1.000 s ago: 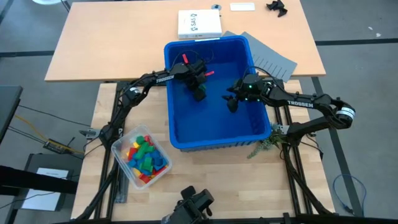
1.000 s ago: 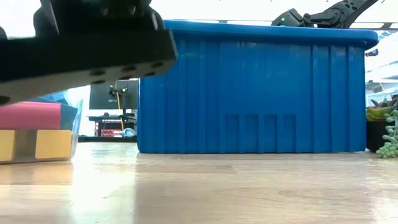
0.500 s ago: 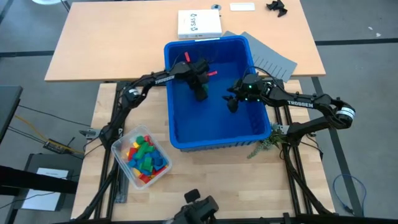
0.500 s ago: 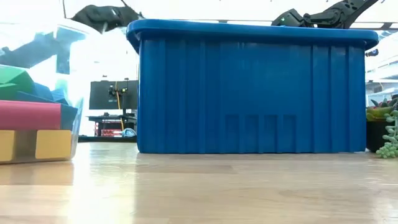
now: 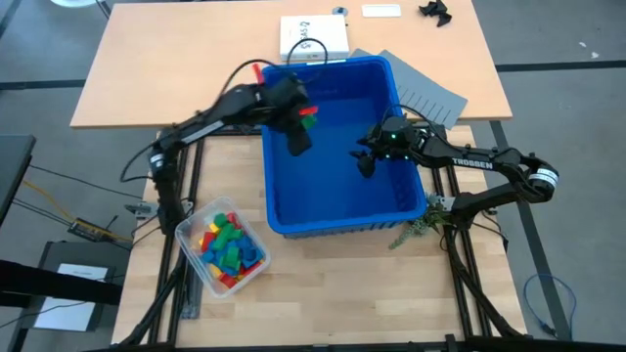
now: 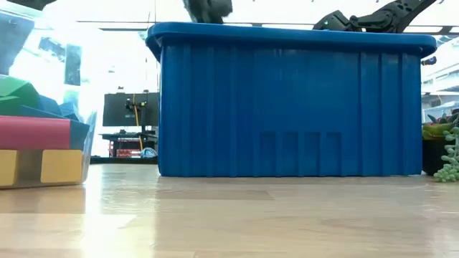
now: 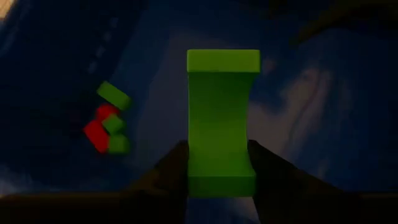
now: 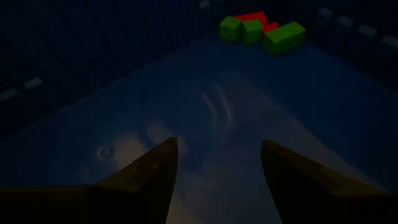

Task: Sort Items/Unsort Items

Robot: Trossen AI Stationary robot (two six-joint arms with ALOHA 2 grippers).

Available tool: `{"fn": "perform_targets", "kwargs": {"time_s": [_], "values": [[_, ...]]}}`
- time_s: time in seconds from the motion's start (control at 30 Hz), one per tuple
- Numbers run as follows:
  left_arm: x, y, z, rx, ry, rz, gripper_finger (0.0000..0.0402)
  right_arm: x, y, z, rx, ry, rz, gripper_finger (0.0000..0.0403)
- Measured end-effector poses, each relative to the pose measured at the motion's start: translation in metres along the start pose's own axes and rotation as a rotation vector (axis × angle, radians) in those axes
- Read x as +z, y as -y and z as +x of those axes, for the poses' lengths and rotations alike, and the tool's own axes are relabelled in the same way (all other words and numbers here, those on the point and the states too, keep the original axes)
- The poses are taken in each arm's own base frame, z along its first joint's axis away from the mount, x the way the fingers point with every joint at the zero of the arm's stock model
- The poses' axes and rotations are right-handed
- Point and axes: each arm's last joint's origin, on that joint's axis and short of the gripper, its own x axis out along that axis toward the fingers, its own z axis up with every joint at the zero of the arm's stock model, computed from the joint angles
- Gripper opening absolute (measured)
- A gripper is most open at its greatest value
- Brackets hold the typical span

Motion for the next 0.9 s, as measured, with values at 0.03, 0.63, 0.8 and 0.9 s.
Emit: {"fn": "perform_targets", "kwargs": {"time_s": [0.03, 0.63, 0.8, 0.9], "values": [[-0.003, 0.005, -0.012, -0.004, 0.002, -0.006, 0.0139, 0.000, 0.000, 0.000, 0.000, -0.001, 0.000, 0.0229], [-0.139, 0.083, -0.152, -0.088, -0.106, -0.231, 0.0139, -0.001, 0.000, 0.000, 0.000, -0.014, 0.008, 0.0229], [-0.190, 0.108, -0.142, -0.101, -0.202, -0.252, 0.0139, -0.001, 0.000, 0.000, 0.000, -0.009, 0.008, 0.0229], [-0.216, 0.123, -0.129, -0.117, -0.285, -0.228, 0.0142, -0.001, 0.000, 0.000, 0.000, -0.008, 0.008, 0.0229]]}}
